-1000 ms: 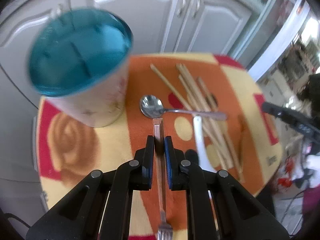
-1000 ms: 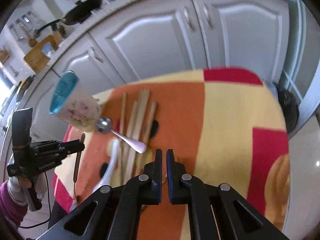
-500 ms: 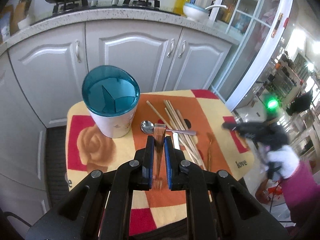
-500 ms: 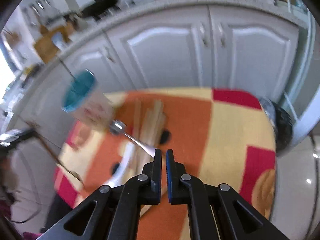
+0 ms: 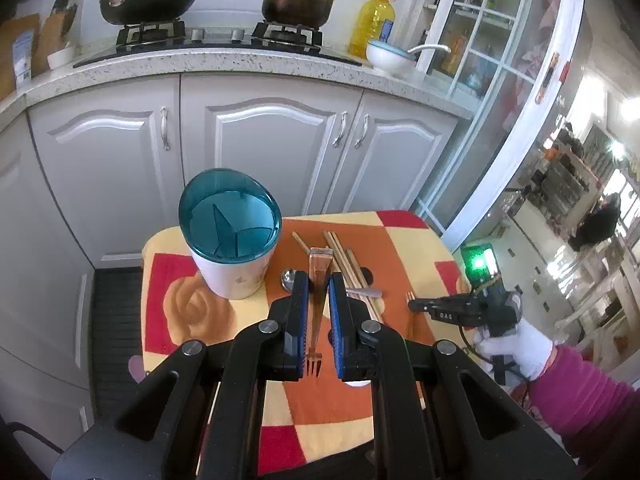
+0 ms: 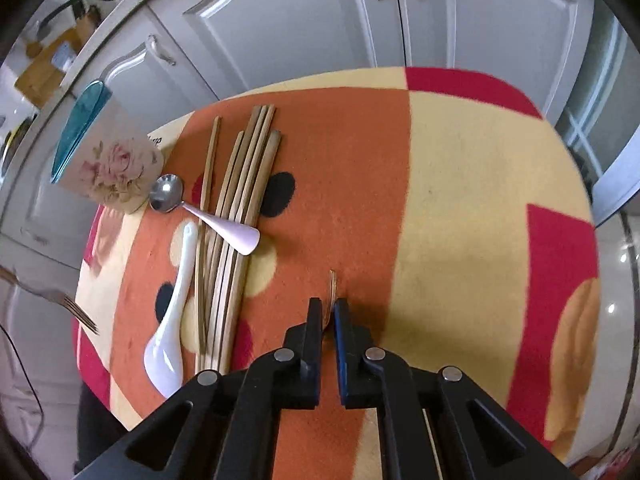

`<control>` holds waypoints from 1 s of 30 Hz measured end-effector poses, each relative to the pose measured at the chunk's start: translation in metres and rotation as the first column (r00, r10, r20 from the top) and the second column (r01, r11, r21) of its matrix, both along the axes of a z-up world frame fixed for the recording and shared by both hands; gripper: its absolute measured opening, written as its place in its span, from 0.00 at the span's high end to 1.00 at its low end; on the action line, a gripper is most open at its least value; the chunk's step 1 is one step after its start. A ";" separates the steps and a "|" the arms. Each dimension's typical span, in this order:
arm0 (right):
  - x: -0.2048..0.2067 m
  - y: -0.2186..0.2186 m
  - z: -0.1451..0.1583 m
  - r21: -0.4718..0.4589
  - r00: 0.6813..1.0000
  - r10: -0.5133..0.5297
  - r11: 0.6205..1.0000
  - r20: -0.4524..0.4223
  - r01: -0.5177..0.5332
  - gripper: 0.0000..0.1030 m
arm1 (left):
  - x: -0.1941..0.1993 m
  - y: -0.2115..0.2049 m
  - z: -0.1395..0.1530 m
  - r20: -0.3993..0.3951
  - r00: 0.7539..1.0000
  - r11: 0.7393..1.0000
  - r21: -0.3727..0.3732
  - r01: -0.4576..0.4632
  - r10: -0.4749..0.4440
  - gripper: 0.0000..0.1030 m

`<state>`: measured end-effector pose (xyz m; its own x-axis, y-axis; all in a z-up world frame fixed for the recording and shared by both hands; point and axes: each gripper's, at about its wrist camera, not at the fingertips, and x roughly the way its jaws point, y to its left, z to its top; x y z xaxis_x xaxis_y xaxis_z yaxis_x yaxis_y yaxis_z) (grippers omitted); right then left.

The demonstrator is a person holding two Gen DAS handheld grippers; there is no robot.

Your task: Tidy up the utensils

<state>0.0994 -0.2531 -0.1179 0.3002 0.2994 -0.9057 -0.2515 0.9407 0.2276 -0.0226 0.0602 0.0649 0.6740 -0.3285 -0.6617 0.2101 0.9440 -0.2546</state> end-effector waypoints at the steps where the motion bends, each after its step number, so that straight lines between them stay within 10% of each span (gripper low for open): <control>1: 0.000 -0.002 0.001 0.009 1.000 -0.001 1.000 0.005 0.001 0.95 | -0.001 0.001 0.002 -0.001 1.000 1.000 -0.012 -0.002 0.002 0.92; 20: -0.004 0.077 0.205 0.202 0.904 0.152 0.947 0.400 -0.248 0.97 | 0.049 0.048 0.102 0.191 0.973 0.991 -0.016 -0.133 0.133 0.92; 30: 0.059 0.178 0.220 0.096 0.862 0.245 0.944 0.443 -0.317 0.97 | 0.109 0.071 0.067 0.176 0.956 0.966 0.064 -0.250 0.235 0.92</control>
<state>0.1587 -0.0753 0.1023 0.5218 0.5579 -0.6454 -0.6048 0.7754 0.1814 0.0861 0.1314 0.1314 0.8286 -0.0894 -0.5527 0.0045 0.9882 -0.1531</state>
